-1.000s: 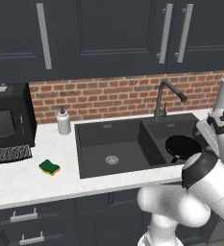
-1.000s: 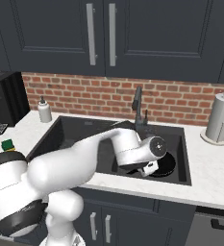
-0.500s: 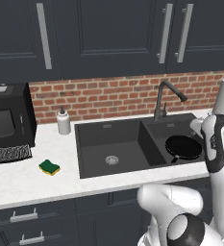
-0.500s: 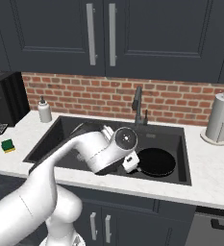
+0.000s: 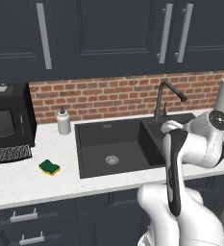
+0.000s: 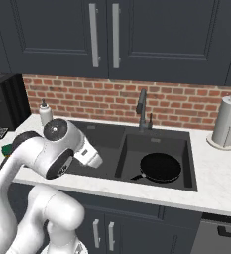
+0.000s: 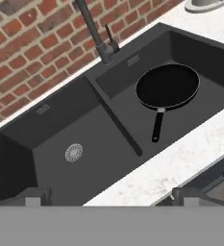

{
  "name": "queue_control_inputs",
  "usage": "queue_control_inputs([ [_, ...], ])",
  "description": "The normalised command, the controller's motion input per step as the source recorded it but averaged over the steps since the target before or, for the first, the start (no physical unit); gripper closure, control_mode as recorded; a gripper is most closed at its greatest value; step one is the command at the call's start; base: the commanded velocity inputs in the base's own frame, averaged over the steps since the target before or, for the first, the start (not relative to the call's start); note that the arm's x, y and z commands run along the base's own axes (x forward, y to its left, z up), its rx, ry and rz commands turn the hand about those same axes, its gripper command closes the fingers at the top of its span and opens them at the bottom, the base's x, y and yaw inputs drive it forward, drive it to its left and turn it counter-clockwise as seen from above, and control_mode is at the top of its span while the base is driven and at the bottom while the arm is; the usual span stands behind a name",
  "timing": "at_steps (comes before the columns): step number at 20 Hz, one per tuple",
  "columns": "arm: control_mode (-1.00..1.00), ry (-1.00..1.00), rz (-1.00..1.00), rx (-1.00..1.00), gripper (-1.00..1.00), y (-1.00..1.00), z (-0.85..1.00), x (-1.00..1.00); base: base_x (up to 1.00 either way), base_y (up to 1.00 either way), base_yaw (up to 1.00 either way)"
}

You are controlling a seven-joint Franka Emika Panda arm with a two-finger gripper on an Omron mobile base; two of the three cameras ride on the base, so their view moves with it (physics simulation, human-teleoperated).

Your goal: Pick the pan and sponge and place them into the sink. Then turn on the water.

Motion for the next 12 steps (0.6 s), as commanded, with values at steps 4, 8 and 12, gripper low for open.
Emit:
queue_control_inputs([
  [4, -1.00, 0.01, 0.13, -0.23, -1.00, 0.94, 0.38, -0.19, 0.00, 0.00, 0.00],
  [8, -1.00, 0.04, 0.25, -0.18, -1.00, 0.85, 0.30, -0.10, 0.00, 0.00, 0.00],
  [12, -1.00, 0.14, 0.33, -0.19, -1.00, 0.85, 0.24, 0.00, 0.00, 0.00, 0.00],
])
